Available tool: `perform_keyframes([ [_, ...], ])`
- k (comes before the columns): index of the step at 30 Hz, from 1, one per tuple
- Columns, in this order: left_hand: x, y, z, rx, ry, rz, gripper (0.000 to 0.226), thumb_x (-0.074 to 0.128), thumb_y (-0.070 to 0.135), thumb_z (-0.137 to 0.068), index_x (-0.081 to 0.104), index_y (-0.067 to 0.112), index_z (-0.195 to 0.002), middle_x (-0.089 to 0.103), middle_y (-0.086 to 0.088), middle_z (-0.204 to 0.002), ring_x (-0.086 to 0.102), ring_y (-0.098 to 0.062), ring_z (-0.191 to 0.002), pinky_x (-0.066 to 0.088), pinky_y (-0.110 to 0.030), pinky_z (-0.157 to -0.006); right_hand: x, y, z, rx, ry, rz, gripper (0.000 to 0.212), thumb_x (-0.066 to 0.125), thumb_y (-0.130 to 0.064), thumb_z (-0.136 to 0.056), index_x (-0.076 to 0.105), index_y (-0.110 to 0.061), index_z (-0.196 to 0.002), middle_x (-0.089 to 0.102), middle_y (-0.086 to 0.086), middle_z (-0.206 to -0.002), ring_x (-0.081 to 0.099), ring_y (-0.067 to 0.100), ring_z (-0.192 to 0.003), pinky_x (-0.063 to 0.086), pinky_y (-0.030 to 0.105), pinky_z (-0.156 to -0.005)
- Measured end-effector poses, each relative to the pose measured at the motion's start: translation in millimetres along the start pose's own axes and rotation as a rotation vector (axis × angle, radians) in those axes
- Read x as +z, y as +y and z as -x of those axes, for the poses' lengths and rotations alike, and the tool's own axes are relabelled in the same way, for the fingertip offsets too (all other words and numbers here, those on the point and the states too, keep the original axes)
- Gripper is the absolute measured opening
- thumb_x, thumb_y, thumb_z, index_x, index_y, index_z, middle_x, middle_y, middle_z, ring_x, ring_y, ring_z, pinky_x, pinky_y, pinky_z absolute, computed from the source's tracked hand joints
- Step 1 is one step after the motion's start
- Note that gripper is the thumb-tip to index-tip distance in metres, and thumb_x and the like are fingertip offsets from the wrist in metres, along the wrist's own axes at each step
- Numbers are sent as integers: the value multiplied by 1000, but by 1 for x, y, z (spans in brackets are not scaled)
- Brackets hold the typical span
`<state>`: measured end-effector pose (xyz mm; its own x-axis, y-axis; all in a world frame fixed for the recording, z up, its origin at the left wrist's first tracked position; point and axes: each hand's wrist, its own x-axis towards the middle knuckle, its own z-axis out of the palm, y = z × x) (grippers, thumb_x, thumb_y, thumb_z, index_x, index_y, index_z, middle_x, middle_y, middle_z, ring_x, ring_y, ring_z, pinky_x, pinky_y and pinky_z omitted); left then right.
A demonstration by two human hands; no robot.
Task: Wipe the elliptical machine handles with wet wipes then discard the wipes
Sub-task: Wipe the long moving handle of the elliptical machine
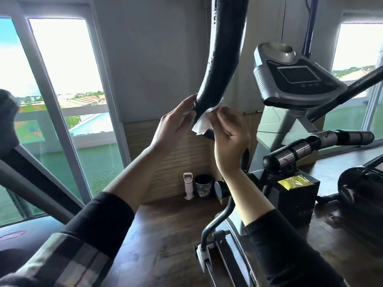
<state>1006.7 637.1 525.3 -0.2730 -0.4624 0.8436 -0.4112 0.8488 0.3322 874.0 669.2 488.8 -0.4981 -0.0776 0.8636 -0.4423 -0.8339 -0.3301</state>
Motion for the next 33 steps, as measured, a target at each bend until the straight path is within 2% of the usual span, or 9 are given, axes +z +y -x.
perform_keyframes([
  [5, -2, -1, 1, -13, -18, -15, 38, 50, 22, -101, 49, 24, -138, 62, 21, -117, 54, 19, -104, 40, -4, -88, 6, 14, 14, 88, -30, 15, 12, 73, -1, -78, 72, 1, -90, 66, 9, -92, 62, 12, -88, 47, 16, -81],
  [9, 0, -1, 1, -26, -18, -9, 38, 50, 18, -100, 49, 20, -138, 60, 20, -118, 54, 19, -104, 43, -7, -90, 7, 30, 25, 164, -119, 86, 14, 73, -1, -79, 72, 1, -93, 67, 15, -97, 62, 17, -93, 44, 12, -86],
  [14, 1, -2, 4, -53, -10, -15, 38, 52, 19, -99, 50, 23, -138, 61, 18, -112, 54, 23, -95, 44, -4, -83, 9, 7, 21, 224, -19, -21, 16, 71, -2, -80, 71, -5, -96, 65, 7, -93, 59, 1, -90, 47, 15, -82],
  [18, -1, -4, 6, -81, -27, -36, 36, 54, 16, -98, 54, 20, -134, 63, 17, -106, 54, 24, -91, 43, -4, -80, 14, 11, 27, 269, 4, 20, 16, 73, 0, -77, 71, 1, -93, 67, 14, -92, 60, 3, -89, 45, 12, -83],
  [22, -2, -6, 4, -86, -28, -13, 35, 55, 18, -98, 54, 30, -130, 64, 20, -108, 60, 13, -95, 45, -8, -82, 18, 23, 36, 273, -22, 137, 26, 74, -2, -76, 68, -7, -101, 67, 12, -98, 56, -1, -95, 40, 6, -88],
  [24, -2, -7, 5, -99, -46, 5, 35, 55, 20, -98, 53, 32, -131, 64, 19, -108, 60, 10, -96, 44, -6, -82, 20, 22, 38, 303, -6, 143, 30, 73, -6, -78, 65, -13, -105, 65, 5, -102, 56, -2, -99, 41, 10, -91],
  [29, -1, -19, 1, -51, -71, 103, 37, 57, 15, -96, 55, 14, -133, 63, 12, -115, 53, 24, -98, 39, 0, -83, 31, 18, 46, 331, 78, 126, 28, 72, -6, -80, 66, -12, -106, 68, 14, -105, 63, 21, -102, 49, 42, -95],
  [31, -3, -24, -2, -31, -105, 155, 37, 57, 20, -96, 55, 16, -134, 64, 9, -119, 58, 16, -101, 44, -6, -86, 38, 17, 50, 375, 149, 132, 27, 72, -6, -80, 67, -9, -106, 68, 14, -105, 64, 25, -103, 49, 46, -94],
  [33, -4, -30, -4, -25, -150, 201, 38, 55, 30, -97, 54, 22, -134, 66, 7, -121, 64, 0, -104, 52, -22, -89, 46, 14, 54, 443, 226, 95, 24, 73, -5, -79, 70, -6, -103, 68, 14, -105, 63, 28, -103, 48, 49, -94],
])
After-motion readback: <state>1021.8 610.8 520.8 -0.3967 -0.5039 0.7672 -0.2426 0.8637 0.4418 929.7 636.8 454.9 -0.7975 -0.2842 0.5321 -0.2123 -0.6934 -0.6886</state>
